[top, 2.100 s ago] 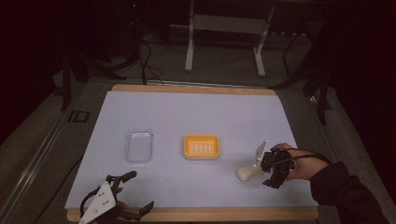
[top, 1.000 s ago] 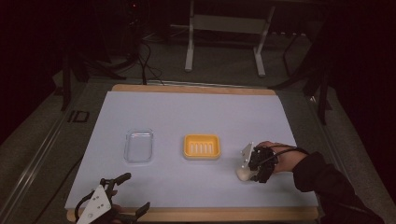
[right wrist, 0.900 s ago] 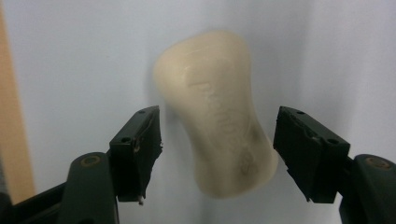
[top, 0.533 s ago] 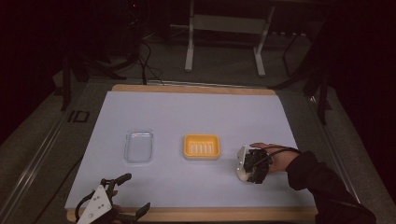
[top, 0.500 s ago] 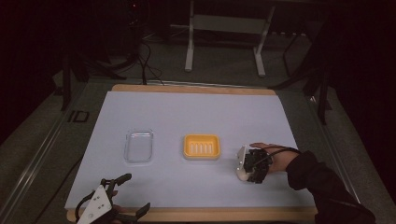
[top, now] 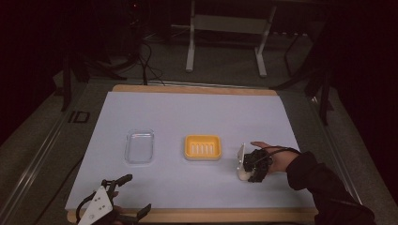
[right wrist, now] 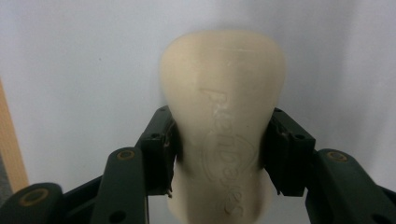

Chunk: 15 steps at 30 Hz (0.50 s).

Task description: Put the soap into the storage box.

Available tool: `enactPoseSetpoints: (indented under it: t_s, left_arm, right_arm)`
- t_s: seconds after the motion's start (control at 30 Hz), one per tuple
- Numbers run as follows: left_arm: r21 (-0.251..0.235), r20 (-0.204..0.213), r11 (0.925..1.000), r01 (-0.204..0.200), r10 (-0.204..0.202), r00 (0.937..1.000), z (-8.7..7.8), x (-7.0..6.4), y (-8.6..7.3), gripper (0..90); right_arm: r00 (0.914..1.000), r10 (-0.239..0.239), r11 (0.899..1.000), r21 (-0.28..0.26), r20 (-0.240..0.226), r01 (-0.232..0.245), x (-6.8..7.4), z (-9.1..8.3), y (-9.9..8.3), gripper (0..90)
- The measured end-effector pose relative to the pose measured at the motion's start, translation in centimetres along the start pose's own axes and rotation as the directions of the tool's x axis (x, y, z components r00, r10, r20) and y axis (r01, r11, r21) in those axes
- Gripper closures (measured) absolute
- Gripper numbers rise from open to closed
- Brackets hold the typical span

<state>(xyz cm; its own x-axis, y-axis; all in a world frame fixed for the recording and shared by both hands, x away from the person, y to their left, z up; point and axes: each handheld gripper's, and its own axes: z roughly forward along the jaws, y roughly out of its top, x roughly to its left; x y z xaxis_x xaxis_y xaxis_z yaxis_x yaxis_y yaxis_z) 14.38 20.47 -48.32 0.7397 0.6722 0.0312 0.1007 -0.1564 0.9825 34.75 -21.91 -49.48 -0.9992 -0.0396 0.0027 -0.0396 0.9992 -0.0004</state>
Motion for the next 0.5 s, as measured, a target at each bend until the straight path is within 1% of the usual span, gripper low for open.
enactPoseSetpoints:
  t_s: [0.1,0.13,0.17,0.23,0.27,0.33,0.37,0.43,0.47,0.5]
  left_arm:
    - [0.0,0.0,1.0,0.0,0.0,1.0,0.0,0.0,0.0,0.1]
    - [0.001,0.0,1.0,-0.001,0.001,1.0,0.0,0.0,0.0,0.1]
    - [0.0,0.001,1.0,-0.001,0.001,1.0,0.0,0.0,0.0,0.1]
    - [0.001,0.003,1.0,0.0,0.0,1.0,0.0,0.0,0.0,0.1]
    - [-0.002,0.004,1.0,0.0,0.0,1.0,0.0,0.0,0.0,0.1]
    - [0.0,0.005,1.0,-0.001,0.001,1.0,0.0,-0.1,0.0,0.1]
    - [-0.002,0.006,1.0,0.0,0.0,1.0,0.0,-0.1,0.0,0.1]
    - [-0.001,0.009,1.0,-0.001,0.001,1.0,0.0,-0.1,0.1,0.1]
    - [-0.001,0.01,1.0,-0.001,0.001,1.0,0.0,-0.1,0.1,0.1]
    - [-0.001,0.011,1.0,-0.001,0.001,0.9999,0.0,-0.1,0.1,0.1]
  right_arm:
    - [0.9997,0.014,1.0,-0.01,-0.022,-0.014,0.0,-0.2,0.1,49.6]
    - [0.9997,0.019,1.0,-0.019,-0.017,-0.02,-0.1,-0.3,0.1,49.6]
    - [0.9993,0.029,0.999,-0.019,-0.023,-0.029,-0.1,-0.5,0.1,49.6]
    - [0.9992,0.035,0.999,-0.017,-0.019,-0.036,-0.1,-0.9,0.1,49.6]
    - [0.9991,0.035,0.999,-0.017,-0.025,-0.036,-0.2,-1.0,0.0,49.6]
    - [0.9993,0.033,0.999,-0.018,-0.015,-0.033,-0.1,-1.5,0.0,49.6]
    - [0.999,0.039,0.999,-0.016,-0.023,-0.04,-0.1,-1.7,0.0,49.6]
    - [0.9985,0.051,0.998,-0.026,-0.021,-0.051,-0.2,-2.2,0.0,49.6]
    - [0.999,0.04,0.999,-0.023,-0.02,-0.04,-0.2,-2.4,-0.1,49.6]
    - [0.999,0.043,0.999,-0.023,-0.008,-0.043,-0.2,-2.5,0.0,49.6]
